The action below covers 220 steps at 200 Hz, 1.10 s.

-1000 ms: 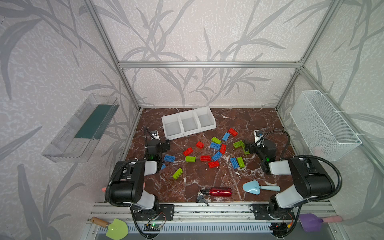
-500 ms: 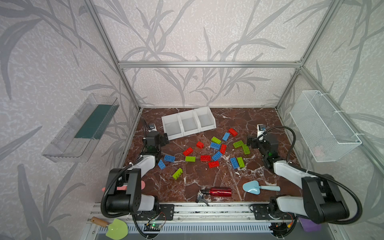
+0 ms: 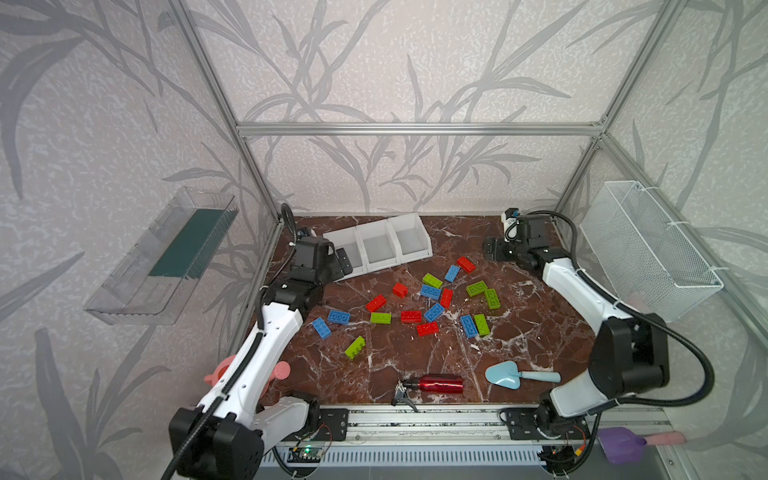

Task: Sort the legos into containers by color
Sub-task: 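Lower the right gripper onto the red 2x4 brick and close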

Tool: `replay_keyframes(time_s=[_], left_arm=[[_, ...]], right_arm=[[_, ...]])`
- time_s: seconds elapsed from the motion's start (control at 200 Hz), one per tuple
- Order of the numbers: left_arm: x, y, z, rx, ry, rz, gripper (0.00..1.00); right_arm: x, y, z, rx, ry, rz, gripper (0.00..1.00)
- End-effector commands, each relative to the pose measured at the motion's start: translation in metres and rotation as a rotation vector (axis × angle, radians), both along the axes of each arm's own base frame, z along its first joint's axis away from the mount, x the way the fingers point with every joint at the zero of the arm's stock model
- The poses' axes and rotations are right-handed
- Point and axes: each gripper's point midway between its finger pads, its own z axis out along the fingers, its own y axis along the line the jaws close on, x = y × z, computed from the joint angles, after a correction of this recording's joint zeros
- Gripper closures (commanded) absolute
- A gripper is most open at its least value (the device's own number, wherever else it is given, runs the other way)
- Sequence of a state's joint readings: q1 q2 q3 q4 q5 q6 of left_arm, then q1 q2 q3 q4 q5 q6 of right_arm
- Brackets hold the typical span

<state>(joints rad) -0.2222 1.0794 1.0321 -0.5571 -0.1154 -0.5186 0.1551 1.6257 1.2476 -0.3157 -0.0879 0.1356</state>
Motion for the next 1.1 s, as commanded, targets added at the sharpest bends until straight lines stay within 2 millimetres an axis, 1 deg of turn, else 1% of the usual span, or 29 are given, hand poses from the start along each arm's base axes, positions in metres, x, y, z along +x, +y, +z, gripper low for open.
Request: replay_keyframes(time_s=[0.0,0.01,0.045,0.135,0.225,0.285,0.375,0.425,0.5,0.595,0.73,0.81,0.97,1.095], left_arm=[[-0.052,-0.018,-0.023,-0.090,0.154,-0.091,0.01],[-0.055,-0.019,-0.023,-0.095,0.157,-0.099,0.01],[-0.065,-0.023,-0.025,-0.108,0.167,-0.126,0.01],[-0.087,-0.022,-0.030,-0.108,0.180,-0.158,0.01],[-0.099,-0.019,-0.032,-0.076,0.164,-0.190,0.01],[-0.104,-0.014,-0.035,-0.030,0.178,-0.200,0.01],[-0.105,-0.012,-0.041,0.007,0.205,-0.218,0.01],[-0.104,-0.016,-0.041,-0.006,0.199,-0.234,0.01],[-0.104,-0.020,-0.045,-0.023,0.192,-0.255,0.01],[-0.103,-0.019,-0.052,-0.019,0.202,-0.245,0.01],[-0.103,-0.020,-0.053,-0.020,0.205,-0.253,0.01],[-0.103,-0.020,-0.055,-0.019,0.213,-0.253,0.01],[-0.102,-0.020,-0.057,-0.014,0.222,-0.253,0.01],[-0.101,-0.019,-0.059,-0.007,0.228,-0.246,0.01]], right_arm=[[-0.016,0.014,-0.034,-0.016,0.205,0.095,0.14],[-0.016,0.014,-0.039,-0.020,0.224,0.100,0.14],[-0.015,0.015,-0.045,-0.029,0.252,0.113,0.14],[-0.014,0.017,-0.066,-0.064,0.327,0.148,0.17],[-0.012,0.023,-0.082,-0.116,0.363,0.200,0.17],[-0.010,0.027,-0.092,-0.161,0.377,0.224,0.17],[-0.007,0.029,-0.105,-0.185,0.412,0.235,0.16],[-0.006,0.032,-0.111,-0.179,0.428,0.237,0.18],[-0.001,0.036,-0.116,-0.186,0.428,0.243,0.19],[0.007,0.043,-0.123,-0.229,0.432,0.257,0.21],[0.019,0.039,-0.132,-0.283,0.468,0.245,0.27],[0.025,0.036,-0.136,-0.308,0.481,0.236,0.28],[0.038,0.036,-0.141,-0.338,0.495,0.251,0.29],[0.045,0.038,-0.147,-0.336,0.531,0.243,0.36]])
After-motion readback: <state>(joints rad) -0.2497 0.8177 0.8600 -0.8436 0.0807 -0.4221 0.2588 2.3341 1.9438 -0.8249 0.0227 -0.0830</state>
